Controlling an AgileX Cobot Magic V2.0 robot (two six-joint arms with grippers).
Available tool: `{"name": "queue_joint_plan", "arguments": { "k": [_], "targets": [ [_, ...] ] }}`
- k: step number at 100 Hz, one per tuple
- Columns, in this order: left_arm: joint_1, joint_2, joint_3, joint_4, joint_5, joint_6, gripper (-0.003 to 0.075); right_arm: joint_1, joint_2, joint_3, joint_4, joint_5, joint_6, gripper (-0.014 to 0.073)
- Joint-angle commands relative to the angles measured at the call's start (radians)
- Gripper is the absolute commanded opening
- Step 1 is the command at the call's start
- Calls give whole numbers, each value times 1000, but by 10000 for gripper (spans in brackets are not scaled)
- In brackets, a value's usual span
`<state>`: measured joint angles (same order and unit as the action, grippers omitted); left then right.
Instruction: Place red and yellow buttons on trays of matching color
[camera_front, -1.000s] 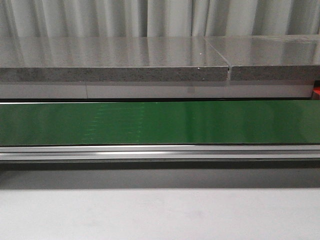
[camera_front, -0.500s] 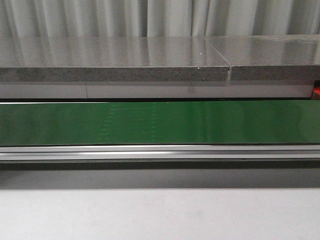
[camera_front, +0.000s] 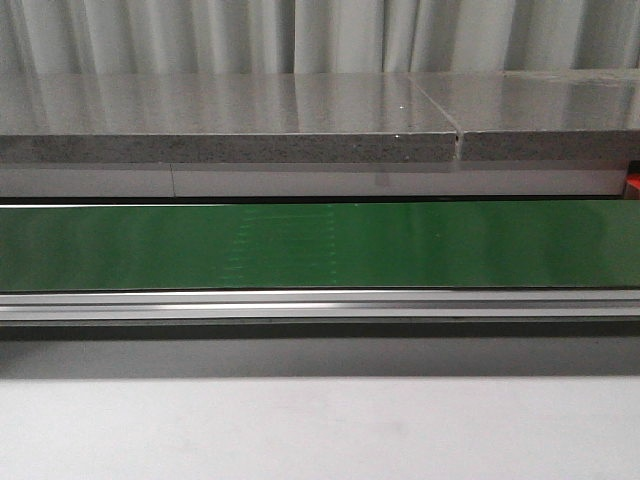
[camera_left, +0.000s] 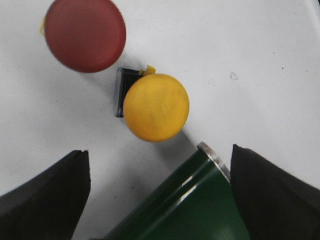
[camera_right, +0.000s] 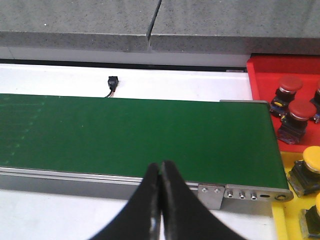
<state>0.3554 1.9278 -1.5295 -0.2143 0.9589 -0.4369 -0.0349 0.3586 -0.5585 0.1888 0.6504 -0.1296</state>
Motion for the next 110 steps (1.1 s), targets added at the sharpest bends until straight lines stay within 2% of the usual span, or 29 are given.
{"name": "queue_joint_plan", "arguments": {
  "k": [1,20,41,65,75,98,110],
  "targets": [
    [4,-4,-74,-21,-4,-22,561,0,5,-23,-1,-69,-11,-67],
    [4,91,-163,-11,30,-24,545,0,5,-23,-1,-69,-11,-67],
    [4,134,-183,-11,51,-24,534,0,5,-23,-1,-69,-11,-67],
    [4,134,-183,-11,52,-22,311,0,5,-23,-1,-69,-11,-67],
    [4,134,-183,-11,55,-22,255,0,5,-23,-1,-69,-11,-67],
    [4,97,-183,27,76,-15,247,0,5,-23,-1,-69,-11,-67],
    [4,36,-183,76,97,76,247,0,5,-23,-1,-69,-11,-67]
  ]
}}
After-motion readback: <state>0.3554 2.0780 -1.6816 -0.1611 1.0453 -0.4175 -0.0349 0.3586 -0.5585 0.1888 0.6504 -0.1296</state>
